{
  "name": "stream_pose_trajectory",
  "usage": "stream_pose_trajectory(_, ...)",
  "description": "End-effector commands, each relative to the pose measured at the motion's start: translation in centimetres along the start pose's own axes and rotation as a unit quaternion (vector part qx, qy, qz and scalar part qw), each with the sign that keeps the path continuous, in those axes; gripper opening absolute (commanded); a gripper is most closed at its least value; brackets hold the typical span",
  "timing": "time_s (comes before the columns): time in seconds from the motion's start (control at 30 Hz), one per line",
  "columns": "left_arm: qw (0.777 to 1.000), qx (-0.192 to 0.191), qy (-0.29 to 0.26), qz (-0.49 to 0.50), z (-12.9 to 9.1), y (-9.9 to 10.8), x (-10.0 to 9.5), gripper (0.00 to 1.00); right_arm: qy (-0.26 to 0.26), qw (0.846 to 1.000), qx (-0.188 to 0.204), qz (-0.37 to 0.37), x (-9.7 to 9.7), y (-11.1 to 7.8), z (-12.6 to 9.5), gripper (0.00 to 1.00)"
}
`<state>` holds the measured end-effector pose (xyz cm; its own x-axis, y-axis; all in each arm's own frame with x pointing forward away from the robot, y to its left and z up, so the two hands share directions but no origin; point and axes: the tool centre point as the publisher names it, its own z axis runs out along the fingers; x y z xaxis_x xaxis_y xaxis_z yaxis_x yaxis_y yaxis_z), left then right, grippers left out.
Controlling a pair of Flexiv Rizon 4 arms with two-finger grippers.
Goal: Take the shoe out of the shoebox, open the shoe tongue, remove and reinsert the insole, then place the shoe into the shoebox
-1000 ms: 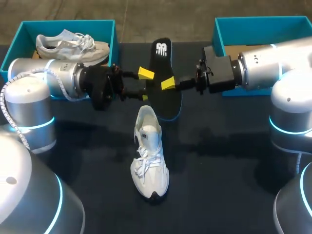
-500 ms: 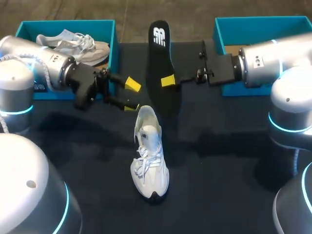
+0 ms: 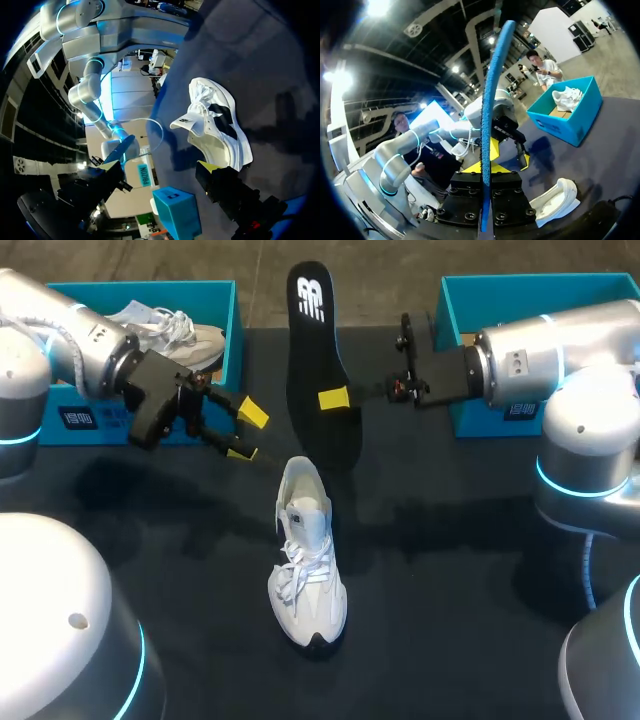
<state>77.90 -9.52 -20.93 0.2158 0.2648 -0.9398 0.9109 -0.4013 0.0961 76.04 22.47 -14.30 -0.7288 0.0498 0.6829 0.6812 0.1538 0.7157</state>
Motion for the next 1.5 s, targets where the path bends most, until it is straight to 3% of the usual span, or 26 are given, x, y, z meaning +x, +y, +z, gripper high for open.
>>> stream_pose_trajectory(0.03, 1.0, 0.001, 0.001, 0.0, 0.0, 0.1, 0.0, 1.0, 0.0, 1.0, 0.0, 0.0, -0.1, 0.1, 0.3, 0.0)
stream_pose_trajectory(0.47, 1.0, 0.001, 0.001, 0.0, 0.0, 0.1, 0.0, 1.0, 0.0, 1.0, 0.0, 0.0, -0.1, 0.1, 0.3, 0.0)
stream_pose_trajectory(0.77, 0.995, -0.008, 0.011, -0.097, -0.9, 0.1, 1.2, 1.0, 0.008, 0.998, -0.008, -0.059, -2.0, -0.9, 0.8, 0.0)
stream_pose_trajectory(0.83, 0.99, 0.006, 0.004, -0.139, -0.9, 0.0, 1.6, 1.0, 0.01, 0.997, -0.009, -0.072, -2.4, -0.9, 0.8, 0.0)
stream_pose_trajectory(1.13, 0.963, -0.006, -0.018, -0.269, -1.2, -1.0, 2.3, 1.0, 0.032, 0.993, -0.004, -0.11, -4.2, -0.2, 1.0, 0.0)
stream_pose_trajectory(1.5, 0.935, 0.005, 0.034, -0.352, -1.8, -1.3, 3.3, 1.0, 0.041, 0.988, -0.015, -0.147, -5.5, 0.0, 1.3, 0.0)
